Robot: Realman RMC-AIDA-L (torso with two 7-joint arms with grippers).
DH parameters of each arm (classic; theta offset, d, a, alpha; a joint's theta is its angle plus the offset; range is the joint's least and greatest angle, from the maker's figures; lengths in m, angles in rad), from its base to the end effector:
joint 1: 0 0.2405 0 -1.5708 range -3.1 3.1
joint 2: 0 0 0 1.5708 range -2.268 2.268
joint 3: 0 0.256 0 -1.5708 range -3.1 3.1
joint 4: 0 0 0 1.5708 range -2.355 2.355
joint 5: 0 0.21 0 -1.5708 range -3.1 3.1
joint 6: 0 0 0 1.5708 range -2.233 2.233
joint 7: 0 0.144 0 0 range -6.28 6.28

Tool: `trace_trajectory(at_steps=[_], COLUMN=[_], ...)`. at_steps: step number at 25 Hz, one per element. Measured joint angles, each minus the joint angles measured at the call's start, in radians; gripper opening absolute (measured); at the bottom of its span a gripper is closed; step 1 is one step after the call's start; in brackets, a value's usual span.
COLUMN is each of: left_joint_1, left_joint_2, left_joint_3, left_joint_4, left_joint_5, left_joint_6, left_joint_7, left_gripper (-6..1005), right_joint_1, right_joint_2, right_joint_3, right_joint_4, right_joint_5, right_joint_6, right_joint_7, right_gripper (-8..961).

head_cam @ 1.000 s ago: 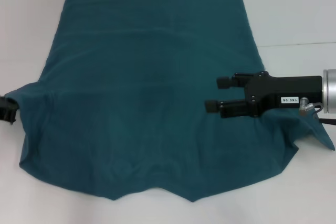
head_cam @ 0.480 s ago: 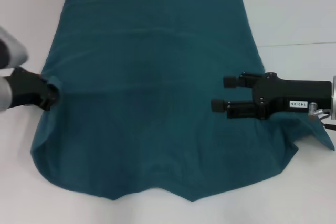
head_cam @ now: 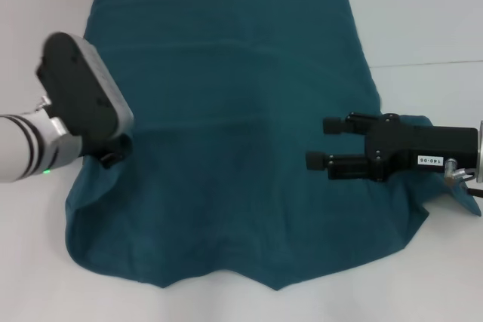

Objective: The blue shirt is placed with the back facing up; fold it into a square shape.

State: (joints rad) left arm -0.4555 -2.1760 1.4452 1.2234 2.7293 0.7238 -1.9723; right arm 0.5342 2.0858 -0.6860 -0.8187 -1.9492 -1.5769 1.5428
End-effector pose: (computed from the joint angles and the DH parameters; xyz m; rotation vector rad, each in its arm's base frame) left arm -0.2079 0.4046 -0.0169 -2.2855 -0.0329 0.3701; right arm 0.2399 0.3478 0.0295 -2.6585 0.6380 0.7522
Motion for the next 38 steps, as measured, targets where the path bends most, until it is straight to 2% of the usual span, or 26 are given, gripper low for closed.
trace_trajectory(at_steps=[5,10,16,21,23,27,28,34,37,38], left_joint_1=[-0.009,-0.003,-0.003,-0.009,-0.013,-0.011,-0.004,-0.013,-0.018,-0.029], left_joint_2=[-0.001,-0.001,-0.001,0.004,0.007,0.009,0.008,0.010,0.010,0.011], left_joint_3=[0.052,0.102,0.081,-0.021,-0.077,-0.148,-0.158,-0.171,-0.203,-0.259], left_joint_4=[-0.024,-0.030,-0.029,-0.020,-0.003,0.050,0.078,0.096,0.101,0.096], left_joint_5=[0.025,0.034,0.035,0.025,-0.003,-0.165,-0.244,-0.371,-0.393,-0.384], left_joint_6=[-0.051,-0.099,-0.100,-0.065,0.008,0.209,0.298,0.437,0.435,0.392], left_joint_7=[-0.009,-0.013,-0.086,-0.222,-0.276,-0.272,-0.238,-0.211,-0.238,-0.287], left_gripper=[6,96,205,397,489,672,849,847,847,846], right_joint_1=[0.000,0.004,0.004,0.008,0.009,0.009,0.010,0.015,0.015,0.012], right_joint_2=[0.000,0.000,0.000,-0.001,-0.001,0.000,0.000,0.000,0.000,0.000], right_joint_3=[0.002,0.002,0.003,0.011,0.012,0.025,0.029,0.029,0.029,0.029], right_joint_4=[0.004,0.011,0.011,0.012,0.012,0.012,0.012,0.012,0.012,0.012], right_joint_5=[0.000,0.000,0.000,0.000,-0.001,0.000,0.000,0.005,0.012,0.018], right_joint_6=[0.005,0.027,0.033,0.034,0.034,0.038,0.044,0.050,0.050,0.050], right_joint_7=[-0.009,-0.011,-0.012,-0.012,-0.017,-0.036,-0.039,-0.040,-0.041,-0.041], right_gripper=[914,914,913,913,913,913,913,913,913,913])
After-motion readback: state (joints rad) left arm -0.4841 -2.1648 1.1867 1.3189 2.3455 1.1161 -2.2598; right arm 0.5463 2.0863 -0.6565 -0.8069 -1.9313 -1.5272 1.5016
